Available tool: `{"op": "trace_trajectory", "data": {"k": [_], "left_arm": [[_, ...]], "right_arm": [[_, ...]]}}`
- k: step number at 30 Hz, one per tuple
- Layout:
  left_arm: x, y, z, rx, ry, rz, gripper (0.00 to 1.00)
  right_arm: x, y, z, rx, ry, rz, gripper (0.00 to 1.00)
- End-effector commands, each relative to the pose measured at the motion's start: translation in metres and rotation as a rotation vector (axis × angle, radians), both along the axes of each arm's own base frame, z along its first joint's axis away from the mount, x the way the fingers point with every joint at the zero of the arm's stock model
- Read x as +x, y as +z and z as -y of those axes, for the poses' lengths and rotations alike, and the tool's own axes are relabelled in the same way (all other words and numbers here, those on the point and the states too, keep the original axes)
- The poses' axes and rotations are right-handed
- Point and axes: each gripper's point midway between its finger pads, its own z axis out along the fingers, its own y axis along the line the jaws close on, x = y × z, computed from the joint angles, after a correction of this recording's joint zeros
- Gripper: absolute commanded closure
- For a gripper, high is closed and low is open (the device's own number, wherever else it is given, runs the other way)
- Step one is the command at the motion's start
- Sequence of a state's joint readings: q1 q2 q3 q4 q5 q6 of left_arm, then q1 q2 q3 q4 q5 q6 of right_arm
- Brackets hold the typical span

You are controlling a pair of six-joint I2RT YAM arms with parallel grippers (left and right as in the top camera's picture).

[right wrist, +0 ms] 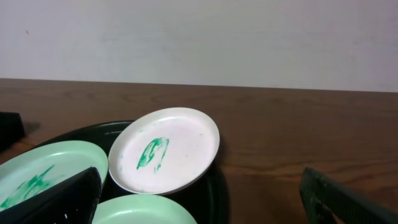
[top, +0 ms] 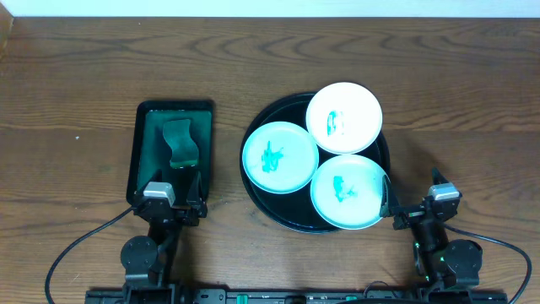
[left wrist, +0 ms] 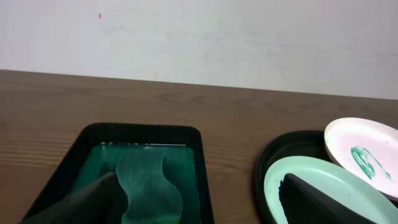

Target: Clean dirty plates on tray and stack at the side

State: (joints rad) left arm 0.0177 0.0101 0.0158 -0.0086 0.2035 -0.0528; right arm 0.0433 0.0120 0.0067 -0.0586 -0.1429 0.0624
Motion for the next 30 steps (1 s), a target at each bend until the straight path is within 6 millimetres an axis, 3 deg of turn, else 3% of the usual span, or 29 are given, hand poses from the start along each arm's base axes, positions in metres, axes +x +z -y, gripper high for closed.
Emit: {"op": "trace_trajectory", "data": {"k": [1,15,17,20,30], "left_arm": [[-0.001,-0.015,0.003,-0.007,-0.015,-0.049,0.18],[-0.001,-0.013,0.003,-0.007,-0.015,-0.042,0.18],[-0.003,-0.012,0.012,-0.013,-0.068,-0.040,0.18],[-0.007,-0.004,0.031,-0.037,-0.180,-0.020,0.18],[-0.005,0.035,0.035,-0.107,-0.197,-0.117,0.18]], "right_arm": [[0.000,0.000,0.001,-0.014,0.002,0.004,0.01],[0.000,0.000,0.001,-0.014,0.002,0.004,0.01],[0.000,0.000,0.001,-0.014,0.002,0.004,0.01],[0.000,0.000,0.001,-0.014,0.002,0.004,0.01],[0.000,0.000,0.001,-0.014,0.002,0.004,0.01]]}}
